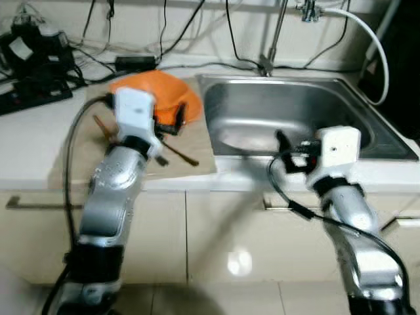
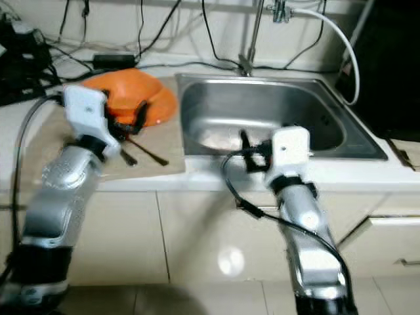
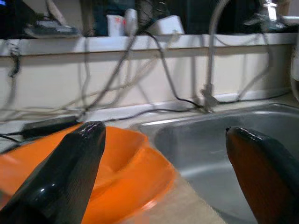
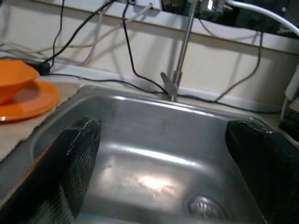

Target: Kitchen organization

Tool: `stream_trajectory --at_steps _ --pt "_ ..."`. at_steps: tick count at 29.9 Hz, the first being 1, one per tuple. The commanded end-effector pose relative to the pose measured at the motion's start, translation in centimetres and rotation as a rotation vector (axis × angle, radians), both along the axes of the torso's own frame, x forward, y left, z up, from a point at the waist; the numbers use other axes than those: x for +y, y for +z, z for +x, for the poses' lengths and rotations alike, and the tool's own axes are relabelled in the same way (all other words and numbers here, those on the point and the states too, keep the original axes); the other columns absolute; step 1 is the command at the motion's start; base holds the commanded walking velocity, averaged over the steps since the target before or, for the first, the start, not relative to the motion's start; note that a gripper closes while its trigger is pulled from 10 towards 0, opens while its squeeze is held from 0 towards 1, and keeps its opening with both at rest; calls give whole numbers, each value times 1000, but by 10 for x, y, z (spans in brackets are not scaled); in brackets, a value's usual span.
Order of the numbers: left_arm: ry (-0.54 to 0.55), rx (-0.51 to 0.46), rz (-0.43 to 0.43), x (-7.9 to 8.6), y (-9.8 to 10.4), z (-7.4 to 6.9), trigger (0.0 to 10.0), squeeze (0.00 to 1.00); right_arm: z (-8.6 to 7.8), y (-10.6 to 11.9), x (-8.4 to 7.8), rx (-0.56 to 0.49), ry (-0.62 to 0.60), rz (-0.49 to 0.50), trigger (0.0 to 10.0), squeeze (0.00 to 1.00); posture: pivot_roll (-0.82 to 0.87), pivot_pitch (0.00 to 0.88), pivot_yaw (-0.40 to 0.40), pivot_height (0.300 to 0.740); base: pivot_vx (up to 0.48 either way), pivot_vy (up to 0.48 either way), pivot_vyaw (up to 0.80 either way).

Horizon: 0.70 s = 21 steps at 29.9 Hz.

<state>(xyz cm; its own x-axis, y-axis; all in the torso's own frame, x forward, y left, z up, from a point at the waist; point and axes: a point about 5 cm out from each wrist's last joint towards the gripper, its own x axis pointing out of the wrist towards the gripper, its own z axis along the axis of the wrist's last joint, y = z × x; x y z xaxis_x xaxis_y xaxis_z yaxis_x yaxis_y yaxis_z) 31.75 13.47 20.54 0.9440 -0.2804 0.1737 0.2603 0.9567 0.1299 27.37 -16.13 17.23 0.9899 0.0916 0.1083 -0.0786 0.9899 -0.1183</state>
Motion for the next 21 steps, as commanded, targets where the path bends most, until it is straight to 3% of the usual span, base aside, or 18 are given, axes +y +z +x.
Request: stream_trajectory --at_steps 1,21 --pt "28 -15 17 10 5 1 10000 0 1 3 8 -14 26 4 10000 0 -19 0 -36 740 356 0 0" --pt "16 -26 17 9 9 -1 10000 0 0 0 10 11 32 23 10000 0 -16 1 -43 740 322 0 0"
